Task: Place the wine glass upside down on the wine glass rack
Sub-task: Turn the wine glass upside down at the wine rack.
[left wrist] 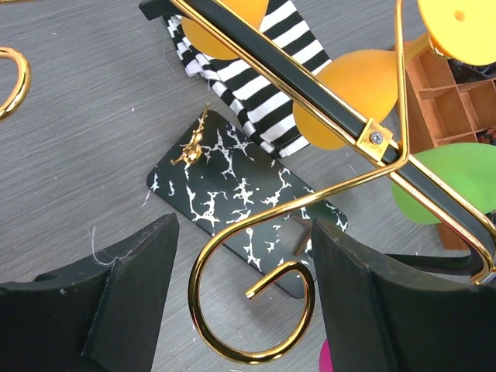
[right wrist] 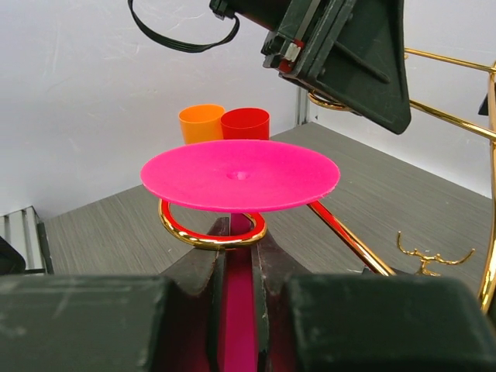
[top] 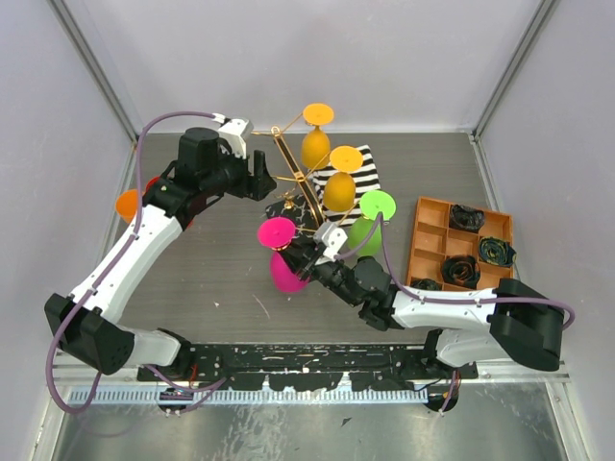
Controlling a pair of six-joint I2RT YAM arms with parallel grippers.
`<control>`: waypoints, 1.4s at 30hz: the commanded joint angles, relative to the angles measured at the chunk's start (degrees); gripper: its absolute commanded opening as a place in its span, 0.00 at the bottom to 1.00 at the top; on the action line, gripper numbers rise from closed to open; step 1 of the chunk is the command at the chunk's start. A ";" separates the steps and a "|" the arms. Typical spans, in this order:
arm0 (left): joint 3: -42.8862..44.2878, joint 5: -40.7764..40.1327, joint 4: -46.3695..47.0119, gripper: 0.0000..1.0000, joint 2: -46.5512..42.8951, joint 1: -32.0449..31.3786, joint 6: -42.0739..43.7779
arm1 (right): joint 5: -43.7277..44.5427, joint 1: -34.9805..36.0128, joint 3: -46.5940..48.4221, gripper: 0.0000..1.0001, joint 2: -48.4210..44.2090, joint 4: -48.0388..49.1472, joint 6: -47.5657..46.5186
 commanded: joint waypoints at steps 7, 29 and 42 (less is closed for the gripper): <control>2.34 1.12 -1.13 0.77 0.43 0.22 0.55 | -7.54 0.84 -1.93 0.01 -2.71 7.48 2.70; 2.38 1.53 -1.06 0.77 0.95 0.21 0.39 | -2.52 0.80 -0.72 0.01 9.62 25.97 1.85; 2.37 1.35 -1.20 0.77 0.89 0.18 0.70 | -13.12 0.85 -2.81 0.03 6.73 24.04 4.08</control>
